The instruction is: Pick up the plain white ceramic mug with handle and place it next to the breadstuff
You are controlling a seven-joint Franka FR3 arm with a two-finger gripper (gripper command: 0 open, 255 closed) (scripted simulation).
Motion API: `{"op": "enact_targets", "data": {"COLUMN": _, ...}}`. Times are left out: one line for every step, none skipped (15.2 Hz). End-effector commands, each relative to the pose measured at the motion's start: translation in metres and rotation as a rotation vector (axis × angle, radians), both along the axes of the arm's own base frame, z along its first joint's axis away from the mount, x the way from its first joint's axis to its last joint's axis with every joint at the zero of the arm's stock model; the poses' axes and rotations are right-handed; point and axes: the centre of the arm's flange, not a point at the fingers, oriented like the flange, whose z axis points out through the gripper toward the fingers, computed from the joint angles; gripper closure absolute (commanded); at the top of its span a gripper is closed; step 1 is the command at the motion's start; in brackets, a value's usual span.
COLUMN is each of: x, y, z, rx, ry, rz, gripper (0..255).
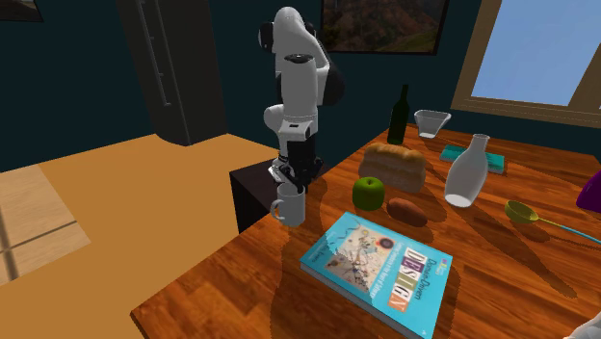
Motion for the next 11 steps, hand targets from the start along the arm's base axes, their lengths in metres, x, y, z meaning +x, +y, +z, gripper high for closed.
{"op": "enact_targets", "data": {"x": 0.001, "y": 0.0, "z": 0.01, "rx": 0.0, "ry": 0.0, "rz": 0.0, "gripper": 255}}
{"op": "enact_targets", "data": {"x": 0.001, "y": 0.0, "z": 0.015, "rx": 0.0, "ry": 0.0, "rz": 0.0, "gripper": 255}}
{"op": "enact_targets", "data": {"x": 0.001, "y": 0.0, "z": 0.021, "rx": 0.0, "ry": 0.0, "rz": 0.0, "gripper": 255}}
{"op": "enact_targets", "data": {"x": 0.001, "y": 0.0, "z": 0.026, "rx": 0.0, "ry": 0.0, "rz": 0.0, "gripper": 255}}
{"op": "enact_targets", "data": {"x": 0.001, "y": 0.0, "z": 0.031, "rx": 0.0, "ry": 0.0, "rz": 0.0, "gripper": 255}}
{"op": "enact_targets", "data": {"x": 0.001, "y": 0.0, "z": 0.036, "rx": 0.0, "ry": 0.0, "rz": 0.0, "gripper": 255}}
{"op": "enact_targets", "data": {"x": 0.001, "y": 0.0, "z": 0.042, "rx": 0.0, "ry": 0.0, "rz": 0.0, "gripper": 255}}
{"op": "enact_targets", "data": {"x": 0.001, "y": 0.0, "z": 0.047, "rx": 0.0, "ry": 0.0, "rz": 0.0, "gripper": 255}}
{"op": "enact_targets", "data": {"x": 0.001, "y": 0.0, "z": 0.052, "rx": 0.0, "ry": 0.0, "rz": 0.0, "gripper": 255}}
{"op": "enact_targets", "data": {"x": 0.001, "y": 0.0, "z": 0.058, "rx": 0.0, "ry": 0.0, "rz": 0.0, "gripper": 255}}
{"op": "enact_targets", "data": {"x": 0.001, "y": 0.0, "z": 0.063, "rx": 0.0, "ry": 0.0, "rz": 0.0, "gripper": 255}}
